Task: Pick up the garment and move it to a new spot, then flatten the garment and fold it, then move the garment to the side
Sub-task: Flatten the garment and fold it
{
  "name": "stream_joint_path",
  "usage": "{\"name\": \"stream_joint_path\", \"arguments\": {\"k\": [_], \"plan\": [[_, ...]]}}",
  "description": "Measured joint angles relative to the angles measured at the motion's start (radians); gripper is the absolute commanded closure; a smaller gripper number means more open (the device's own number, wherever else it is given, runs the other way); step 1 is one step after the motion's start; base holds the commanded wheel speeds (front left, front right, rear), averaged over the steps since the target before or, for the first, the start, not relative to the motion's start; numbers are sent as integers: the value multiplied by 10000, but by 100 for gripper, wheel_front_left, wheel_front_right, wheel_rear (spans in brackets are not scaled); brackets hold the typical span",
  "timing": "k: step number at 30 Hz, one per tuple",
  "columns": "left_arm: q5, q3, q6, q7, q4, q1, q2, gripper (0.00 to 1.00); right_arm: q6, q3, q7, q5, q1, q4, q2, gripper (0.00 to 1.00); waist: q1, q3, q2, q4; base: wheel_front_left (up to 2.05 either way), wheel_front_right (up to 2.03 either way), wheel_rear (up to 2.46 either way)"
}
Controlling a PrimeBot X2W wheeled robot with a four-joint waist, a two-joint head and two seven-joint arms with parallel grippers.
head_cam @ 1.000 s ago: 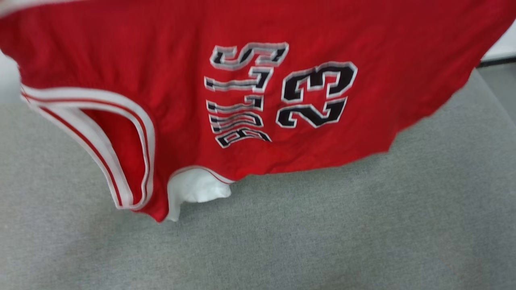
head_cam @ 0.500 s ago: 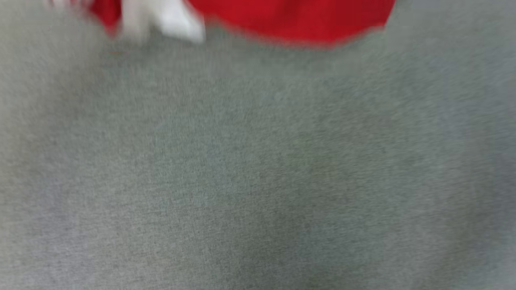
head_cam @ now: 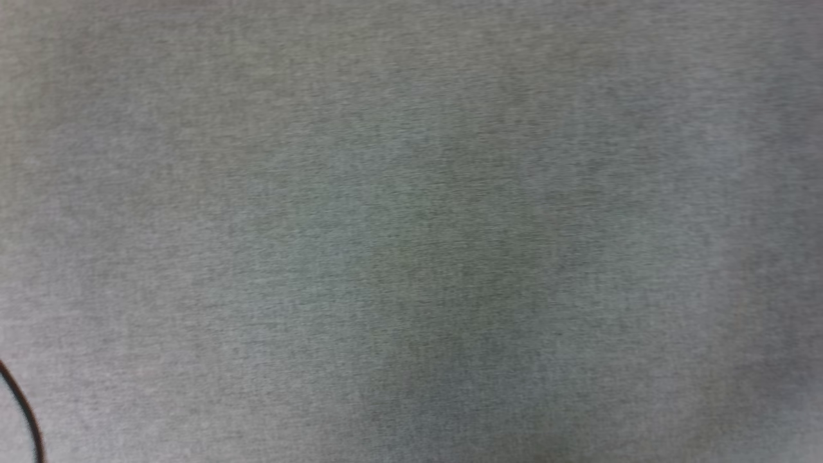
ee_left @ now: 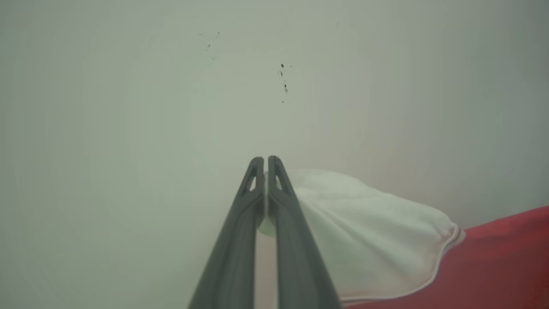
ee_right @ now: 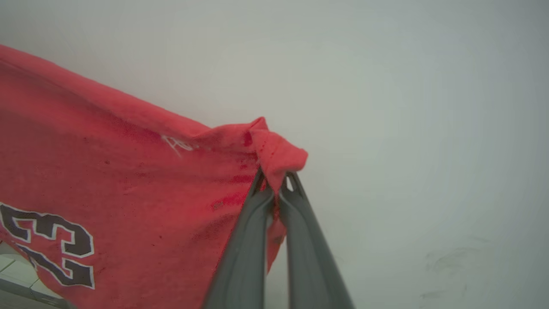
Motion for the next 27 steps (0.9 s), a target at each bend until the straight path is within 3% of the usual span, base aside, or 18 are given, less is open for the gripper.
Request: {"name": "stream_joint_path", "arguments": {"k": [7, 14, 21, 27], "plan": [[-750, -598, -96, -1300, 422, 2388, -370, 100, 2, 332, -1198, 326, 1408, 1360, 523, 100, -1, -95, -1, 362, 0, 0, 0], [-1563, -1503, -105, -2186, -125, 5435, -650, 100, -2, 978, -1887, 761, 3102, 2232, 464, 100, -2, -755, -1, 615, 0, 0, 0], [-1962, -1864, -4, -2546, -1315, 8663, -376, 100, -2, 2245, -1927, 2094, 5030, 2163, 54, 100, -3, -1788, 0, 791, 0, 0, 0], [-2429, -2128, 441, -2481, -2631, 11478, 351, 100, -2, 3494, -1505, 3503, 7092, 1239, -798, 100, -4, -2833, 0, 903, 0, 0, 0]]}}
